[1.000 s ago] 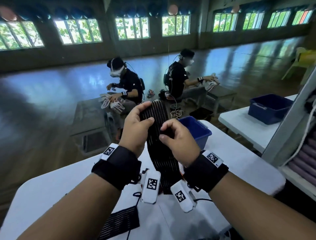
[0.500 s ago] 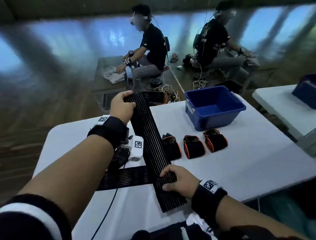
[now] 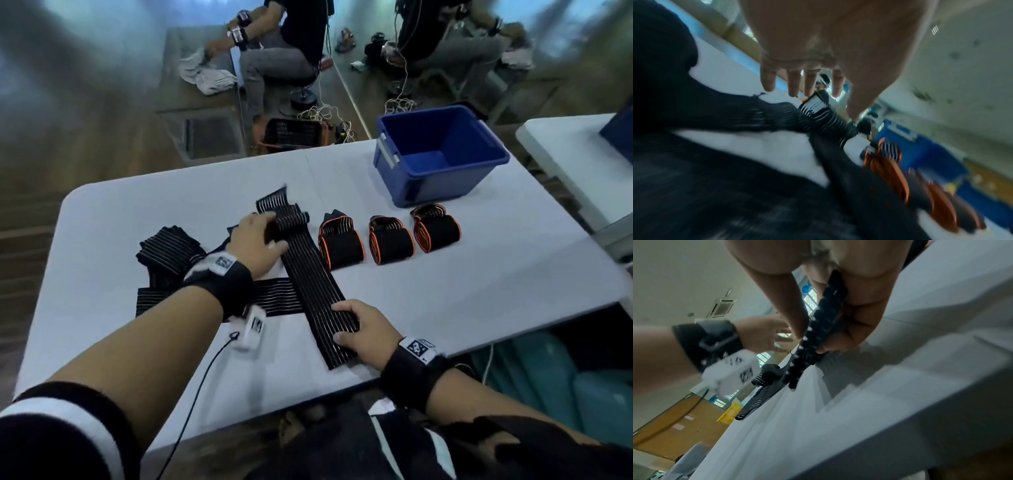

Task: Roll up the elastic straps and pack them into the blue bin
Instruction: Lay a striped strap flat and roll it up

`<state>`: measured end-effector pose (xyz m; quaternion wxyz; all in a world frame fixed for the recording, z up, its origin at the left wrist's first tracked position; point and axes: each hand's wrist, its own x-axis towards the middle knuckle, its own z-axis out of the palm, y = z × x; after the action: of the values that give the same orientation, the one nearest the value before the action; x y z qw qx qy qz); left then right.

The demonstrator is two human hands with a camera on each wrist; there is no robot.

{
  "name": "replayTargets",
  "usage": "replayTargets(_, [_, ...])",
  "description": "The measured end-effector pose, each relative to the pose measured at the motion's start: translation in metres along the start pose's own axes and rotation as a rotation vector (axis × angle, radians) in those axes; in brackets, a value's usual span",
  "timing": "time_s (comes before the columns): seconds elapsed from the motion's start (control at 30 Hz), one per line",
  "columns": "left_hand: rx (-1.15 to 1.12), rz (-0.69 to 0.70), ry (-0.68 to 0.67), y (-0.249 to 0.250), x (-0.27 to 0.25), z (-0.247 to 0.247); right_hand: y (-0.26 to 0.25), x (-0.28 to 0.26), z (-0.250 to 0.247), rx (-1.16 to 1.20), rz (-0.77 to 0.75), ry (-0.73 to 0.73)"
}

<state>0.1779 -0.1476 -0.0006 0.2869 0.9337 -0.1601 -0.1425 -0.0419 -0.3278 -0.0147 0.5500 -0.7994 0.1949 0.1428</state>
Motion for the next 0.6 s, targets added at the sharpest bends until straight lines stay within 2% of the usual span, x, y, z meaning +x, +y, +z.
replayTargets(0.13, [0.402,-0.060,-0.232,-0.033,-0.045,0.017,0.003,0.000,0.004,-0.009,0.031,-0.011])
replayTargets(0.23, [0.456,-0.090,-0.219,-0.053,-0.054,0.009,0.001,0.000,0.013,-0.061,0.023,-0.053])
replayTargets(0.43, [0.419,-0.184,-0.176,-0.094,-0.070,-0.016,-0.005,-0.001,0.031,-0.144,0.006,-0.128])
replayTargets(0.53, [0.402,-0.200,-0.157,-0.106,-0.079,-0.024,-0.007,-0.005,0.029,-0.205,0.017,-0.122])
replayTargets(0.6, [0.393,-0.212,-0.140,-0.102,-0.081,-0.027,-0.005,-0.008,0.025,-0.331,0.006,-0.089])
